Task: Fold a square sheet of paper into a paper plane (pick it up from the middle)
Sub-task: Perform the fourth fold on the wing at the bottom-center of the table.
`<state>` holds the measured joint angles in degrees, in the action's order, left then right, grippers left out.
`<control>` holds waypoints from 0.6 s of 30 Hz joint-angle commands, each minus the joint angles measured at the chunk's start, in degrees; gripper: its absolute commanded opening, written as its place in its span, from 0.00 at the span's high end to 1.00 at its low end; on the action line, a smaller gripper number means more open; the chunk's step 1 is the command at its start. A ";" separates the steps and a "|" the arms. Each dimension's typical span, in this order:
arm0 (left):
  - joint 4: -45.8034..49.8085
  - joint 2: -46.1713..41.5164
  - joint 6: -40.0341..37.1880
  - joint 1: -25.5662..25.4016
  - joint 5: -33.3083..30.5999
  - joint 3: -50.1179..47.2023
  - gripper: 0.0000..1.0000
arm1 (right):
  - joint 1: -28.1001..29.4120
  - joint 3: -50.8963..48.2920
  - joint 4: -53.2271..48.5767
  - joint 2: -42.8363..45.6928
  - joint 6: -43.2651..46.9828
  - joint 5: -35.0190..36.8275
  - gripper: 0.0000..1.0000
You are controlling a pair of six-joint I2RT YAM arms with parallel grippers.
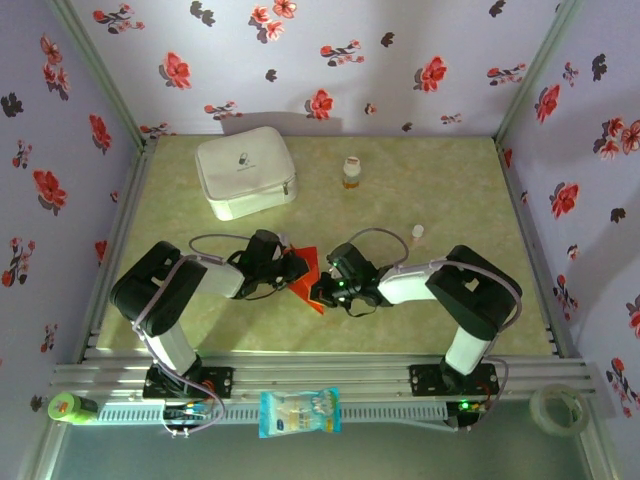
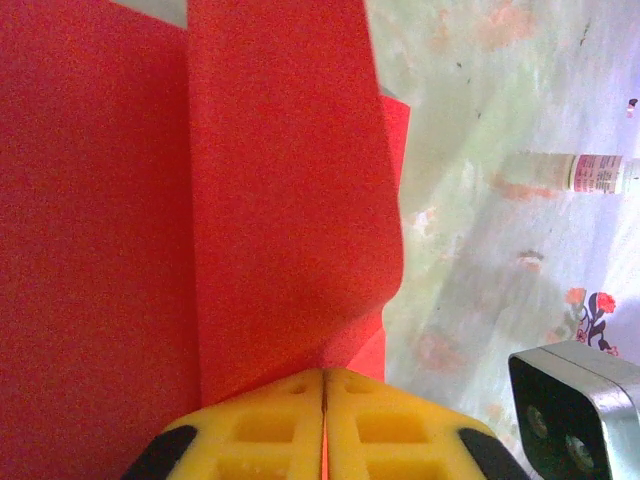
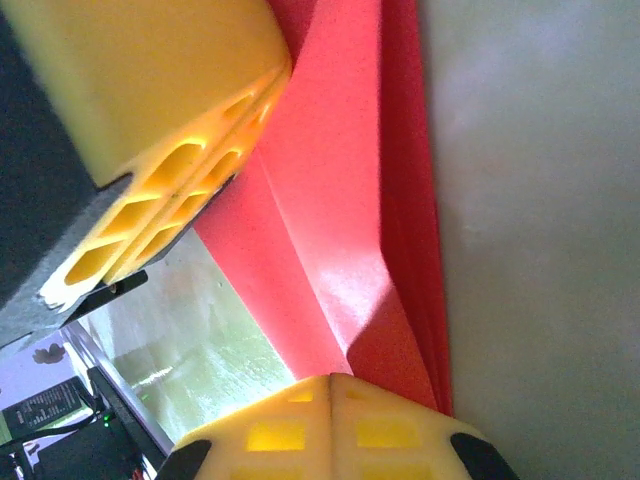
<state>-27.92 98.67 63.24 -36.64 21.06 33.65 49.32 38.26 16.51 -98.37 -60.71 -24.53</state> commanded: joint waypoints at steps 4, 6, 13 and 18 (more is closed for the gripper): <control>2.52 1.35 -0.21 -0.18 -1.53 -1.54 0.91 | -0.26 -2.00 -0.09 1.32 -1.10 -0.85 0.98; 2.52 1.25 -0.10 -0.19 -1.60 -1.61 0.91 | -0.07 -2.90 0.18 1.55 -1.49 -1.19 0.98; 2.29 1.35 0.26 -0.10 -1.90 -1.70 0.91 | 1.06 -6.18 0.04 3.62 -1.78 -1.89 0.98; 2.27 1.26 0.60 -0.10 -2.25 -2.05 0.92 | 2.01 -8.53 -1.02 5.62 -1.56 -1.57 0.98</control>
<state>-28.23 98.67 63.46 -36.64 21.08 33.45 50.41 31.99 18.87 -93.97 -61.78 -25.34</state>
